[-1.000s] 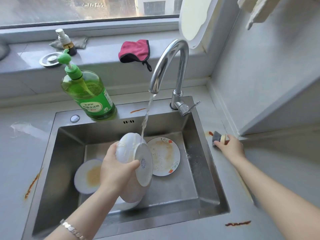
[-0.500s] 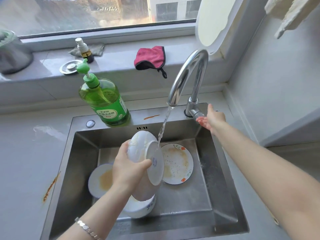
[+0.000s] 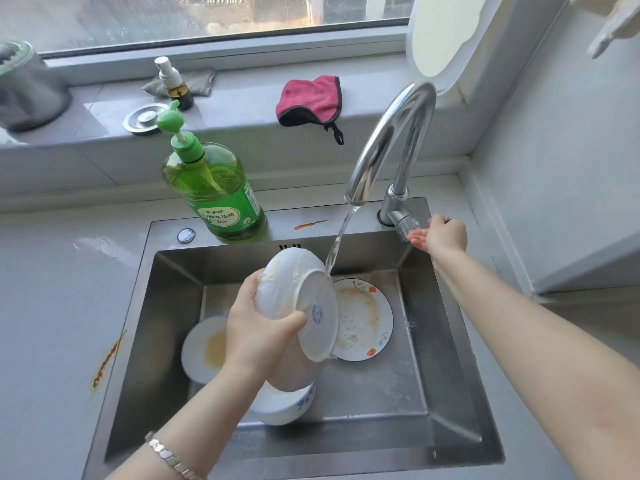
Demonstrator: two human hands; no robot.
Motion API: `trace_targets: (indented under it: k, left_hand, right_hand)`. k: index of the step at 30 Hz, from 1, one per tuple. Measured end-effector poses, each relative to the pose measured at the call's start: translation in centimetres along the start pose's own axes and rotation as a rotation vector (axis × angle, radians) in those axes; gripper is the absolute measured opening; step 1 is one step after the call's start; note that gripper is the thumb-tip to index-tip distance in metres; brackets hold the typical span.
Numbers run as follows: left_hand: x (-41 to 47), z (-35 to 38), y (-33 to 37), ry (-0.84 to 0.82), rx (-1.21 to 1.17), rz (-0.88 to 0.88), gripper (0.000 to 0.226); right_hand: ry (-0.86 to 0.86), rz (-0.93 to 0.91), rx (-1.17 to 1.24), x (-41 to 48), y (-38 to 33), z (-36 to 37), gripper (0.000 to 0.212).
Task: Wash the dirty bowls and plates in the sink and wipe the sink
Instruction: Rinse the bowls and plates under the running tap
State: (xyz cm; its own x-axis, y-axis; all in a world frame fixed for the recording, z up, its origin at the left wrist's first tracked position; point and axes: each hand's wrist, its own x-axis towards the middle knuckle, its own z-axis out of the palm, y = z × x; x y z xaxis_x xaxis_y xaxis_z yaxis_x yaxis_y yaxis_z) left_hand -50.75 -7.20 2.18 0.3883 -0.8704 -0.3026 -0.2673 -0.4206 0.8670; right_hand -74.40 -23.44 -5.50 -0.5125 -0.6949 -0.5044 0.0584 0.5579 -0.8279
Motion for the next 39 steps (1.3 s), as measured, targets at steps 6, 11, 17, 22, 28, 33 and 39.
trace_targets:
  k: [6,11,17,22,28,33,39]
  left_hand:
    - [-0.1,-0.2,0.1,0.014,-0.037,0.0,0.059]
    - [0.0,-0.9,-0.4,-0.019,-0.197,-0.029,0.057]
    - [0.6,-1.4,-2.0,-0.152,-0.42,-0.157,0.056]
    - [1.3,-0.6,-3.4,-0.266,-0.187,-0.22,0.054]
    - [0.9,1.1,-5.7,-0.402,-0.138,-0.43,0.036]
    - [0.1,0.7,-7.0,-0.403,-0.188,-0.485,0.031]
    - [1.5,-3.2,-8.3,-0.215,-0.144,-0.459,0.033]
  right_hand:
    - [-0.04,-0.034,-0.075,-1.4,-0.2,-0.7,0.032]
    - [-0.469,-0.028,-0.35,-8.2,2.3,-1.6,0.061]
    - [-0.825,0.225,-0.153,-12.4,6.4,-2.4,0.063]
    - [-0.656,0.133,-0.099,-12.5,6.9,-3.6,0.042]
    - [-0.54,-0.014,-0.242,-13.1,6.9,-6.0,0.048]
    - [-0.515,-0.066,-0.319,-13.9,7.4,-6.2,0.042]
    - [-0.611,0.017,-0.33,-15.2,8.8,-1.6,0.033]
